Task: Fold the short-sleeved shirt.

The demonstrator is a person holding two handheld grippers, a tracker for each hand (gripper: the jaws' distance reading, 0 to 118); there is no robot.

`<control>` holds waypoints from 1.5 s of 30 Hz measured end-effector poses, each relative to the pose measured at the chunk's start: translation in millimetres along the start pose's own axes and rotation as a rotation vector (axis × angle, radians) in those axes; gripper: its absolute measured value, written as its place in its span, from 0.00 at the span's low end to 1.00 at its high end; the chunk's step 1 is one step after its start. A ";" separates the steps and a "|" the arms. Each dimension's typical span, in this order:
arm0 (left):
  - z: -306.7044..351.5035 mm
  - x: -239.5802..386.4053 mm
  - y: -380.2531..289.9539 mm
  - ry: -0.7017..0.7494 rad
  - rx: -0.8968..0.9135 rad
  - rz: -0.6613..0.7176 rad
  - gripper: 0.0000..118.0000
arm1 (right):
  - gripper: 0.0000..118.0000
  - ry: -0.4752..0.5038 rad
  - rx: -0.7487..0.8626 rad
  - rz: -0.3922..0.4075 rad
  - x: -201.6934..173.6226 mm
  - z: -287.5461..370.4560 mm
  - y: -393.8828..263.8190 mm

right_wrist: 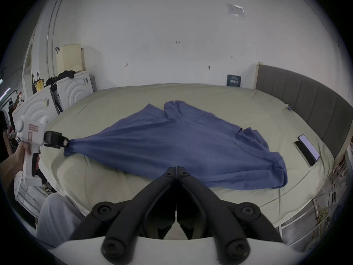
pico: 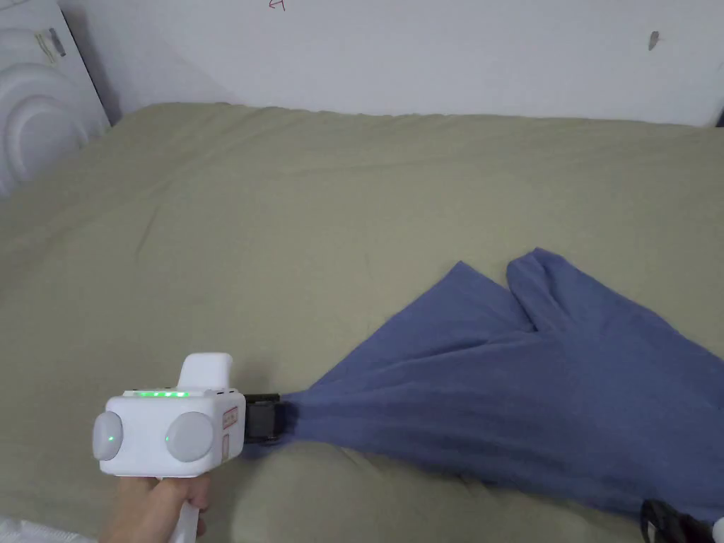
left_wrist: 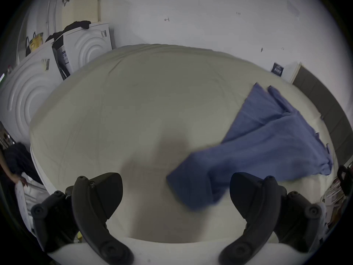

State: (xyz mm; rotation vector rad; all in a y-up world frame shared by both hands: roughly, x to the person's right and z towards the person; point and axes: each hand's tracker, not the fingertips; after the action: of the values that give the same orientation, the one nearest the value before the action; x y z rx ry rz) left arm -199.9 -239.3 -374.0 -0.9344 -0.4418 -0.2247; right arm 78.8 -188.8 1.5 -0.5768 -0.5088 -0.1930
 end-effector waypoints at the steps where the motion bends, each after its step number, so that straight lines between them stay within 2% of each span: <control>1: -9.8 2.8 0.6 0.008 -0.018 0.004 0.93 | 0.00 0.000 -0.002 -0.002 0.5 -2.3 -0.8; 3: -7.1 7.9 3.3 0.000 -0.070 -0.014 0.82 | 0.00 0.006 -0.013 -0.003 0.8 -4.8 -2.1; 5: 0.3 12.8 -0.6 -0.012 -0.059 -0.022 0.80 | 0.00 0.011 -0.021 -0.008 2.8 -6.9 -4.1; 6: 5.4 14.4 0.3 -0.012 -0.057 -0.024 0.76 | 0.00 0.012 -0.020 -0.011 3.9 -6.8 -5.2; 7: 33.7 22.2 3.1 -0.022 -0.047 -0.025 0.60 | 0.00 0.014 -0.022 -0.017 5.3 -6.8 -5.4; 8: 43.0 26.5 2.7 -0.026 -0.030 -0.034 0.18 | 0.00 0.019 -0.027 -0.026 7.6 -7.2 -5.0; 9: 50.5 28.3 2.1 -0.099 -0.025 -0.032 0.00 | 0.00 0.023 -0.029 -0.033 9.8 -7.9 -4.3; 10: 41.2 28.8 5.6 -0.063 -0.096 -0.038 0.00 | 0.00 0.022 -0.032 -0.035 12.5 -9.1 -2.6; 16: 14.1 14.3 7.6 -0.054 -0.070 -0.042 0.00 | 0.00 -0.036 -0.029 -0.097 53.9 -24.1 30.4; 18: 11.6 9.4 12.0 -0.054 -0.069 -0.036 0.00 | 0.00 -0.059 -0.041 -0.078 73.6 -40.2 50.4; 20: 25.5 31.1 0.5 -0.026 -0.046 -0.061 0.00 | 0.00 -0.113 -0.039 -0.013 92.3 -64.5 75.7; 23: 28.2 36.4 -1.3 -0.018 -0.042 -0.075 0.00 | 0.00 -0.091 -0.079 0.016 117.2 -111.2 113.2; 26: 29.4 38.0 -1.3 -0.018 -0.041 -0.073 0.00 | 0.00 -0.014 -0.161 0.019 136.4 -165.5 148.0; 29: 29.8 36.1 1.3 -0.028 -0.047 -0.065 0.00 | 0.02 -0.032 -0.190 0.056 145.9 -220.1 178.3; 30: 30.2 35.8 2.4 -0.034 -0.051 -0.062 0.00 | 0.16 -0.032 -0.207 0.061 148.0 -234.9 186.7; 31: 28.1 31.8 3.9 -0.043 -0.056 -0.051 0.00 | 0.47 -0.009 -0.240 0.066 149.8 -251.6 195.9; 32: 28.3 31.6 3.8 -0.048 -0.058 -0.043 0.00 | 0.95 -0.009 -0.256 0.072 150.7 -267.7 204.0; 33: 28.8 31.8 3.8 -0.051 -0.057 -0.036 0.00 | 1.00 -0.016 -0.306 0.090 150.4 -282.5 208.9; 34: 29.2 32.6 3.7 -0.051 -0.057 -0.035 0.00 | 1.00 0.010 -0.392 0.102 151.8 -302.6 211.1; 35: 30.0 34.5 4.5 -0.049 -0.057 -0.035 0.00 | 1.00 -0.054 -0.388 0.114 152.9 -311.3 215.2; 36: 30.7 36.8 4.7 -0.046 -0.057 -0.041 0.00 | 1.00 -0.030 -0.422 0.128 152.1 -323.1 214.4; 38: 29.8 39.7 4.9 -0.041 -0.058 -0.063 0.00 | 1.00 -0.067 -0.494 0.147 153.2 -351.7 208.3; 40: 30.5 40.7 6.5 -0.041 -0.059 -0.056 0.00 | 1.00 -0.039 -0.561 0.121 154.4 -367.2 199.7; 41: 30.7 40.9 6.8 -0.043 -0.059 -0.055 0.00 | 1.00 -0.029 -0.602 0.138 156.3 -373.0 185.4; 45: 27.2 35.0 8.0 -0.052 -0.066 -0.048 0.00 | 0.97 -0.059 -0.559 0.144 150.7 -366.0 188.1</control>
State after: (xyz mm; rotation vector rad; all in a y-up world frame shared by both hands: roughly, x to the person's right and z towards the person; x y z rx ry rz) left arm -173.1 -212.4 -349.7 -0.9968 -0.5078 -0.2608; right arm 415.0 -245.6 -273.7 -1.1635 -0.4670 -0.1811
